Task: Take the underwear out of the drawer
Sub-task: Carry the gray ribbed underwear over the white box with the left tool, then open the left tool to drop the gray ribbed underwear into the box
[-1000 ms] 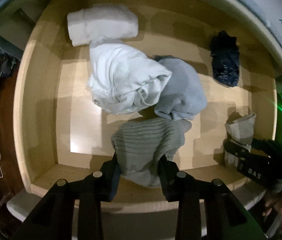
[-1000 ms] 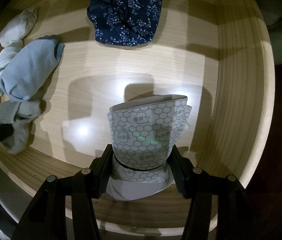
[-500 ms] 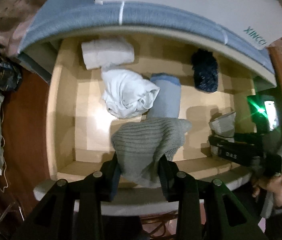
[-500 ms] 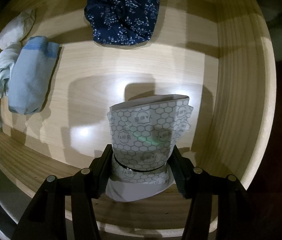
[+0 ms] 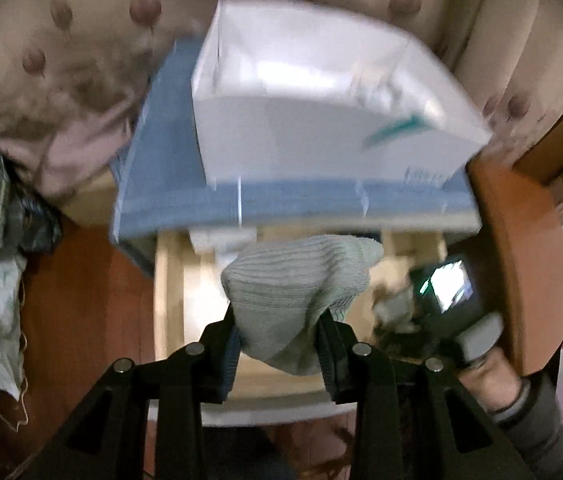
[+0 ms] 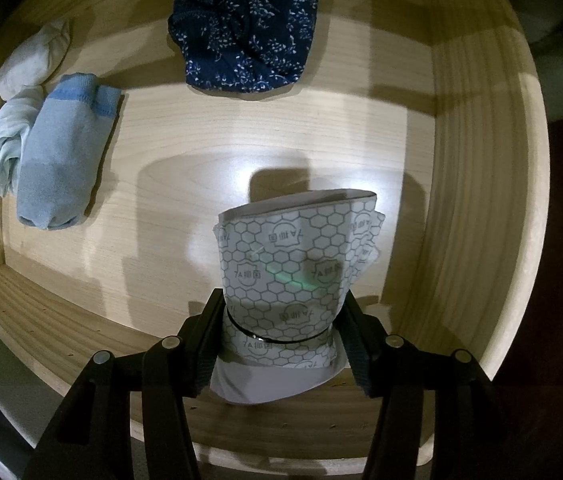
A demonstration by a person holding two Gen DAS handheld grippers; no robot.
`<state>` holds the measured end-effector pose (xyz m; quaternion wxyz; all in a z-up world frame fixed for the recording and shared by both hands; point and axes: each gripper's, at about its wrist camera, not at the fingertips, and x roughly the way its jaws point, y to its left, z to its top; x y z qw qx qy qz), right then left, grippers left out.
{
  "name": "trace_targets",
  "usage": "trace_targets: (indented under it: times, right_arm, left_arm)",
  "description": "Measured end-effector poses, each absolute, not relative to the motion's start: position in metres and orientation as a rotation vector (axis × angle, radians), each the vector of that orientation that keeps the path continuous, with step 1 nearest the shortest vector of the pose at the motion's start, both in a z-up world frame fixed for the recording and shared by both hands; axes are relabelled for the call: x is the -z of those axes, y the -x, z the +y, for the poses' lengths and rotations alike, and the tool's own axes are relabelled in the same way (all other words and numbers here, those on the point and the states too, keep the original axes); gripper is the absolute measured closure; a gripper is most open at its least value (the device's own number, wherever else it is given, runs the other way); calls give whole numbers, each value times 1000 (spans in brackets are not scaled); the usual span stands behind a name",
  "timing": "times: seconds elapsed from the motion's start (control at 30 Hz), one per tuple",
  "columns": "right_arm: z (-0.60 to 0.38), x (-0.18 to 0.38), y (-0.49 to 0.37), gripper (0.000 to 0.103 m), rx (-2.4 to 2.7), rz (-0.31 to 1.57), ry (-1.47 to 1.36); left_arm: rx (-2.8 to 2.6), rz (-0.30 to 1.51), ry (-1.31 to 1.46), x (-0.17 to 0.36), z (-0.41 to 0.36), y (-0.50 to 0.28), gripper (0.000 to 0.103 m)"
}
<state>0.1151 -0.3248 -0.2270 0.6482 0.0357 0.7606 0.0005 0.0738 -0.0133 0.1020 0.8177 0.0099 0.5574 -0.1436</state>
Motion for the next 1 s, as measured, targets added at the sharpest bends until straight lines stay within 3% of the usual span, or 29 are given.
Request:
trace_targets:
  times: [0.23, 0.4, 1.0]
  right_arm:
    - [-327, 225, -116, 52, 2, 1727, -82]
    - [-327, 226, -116, 52, 2, 1726, -82]
    - [-339, 228, -115, 52, -6, 1717, -121]
  left_arm:
    - [295, 932, 17, -174, -14, -103, 69]
    - [270, 887, -11, -187, -24, -136, 69]
    - [200, 965, -141, -127, -68, -218, 65]
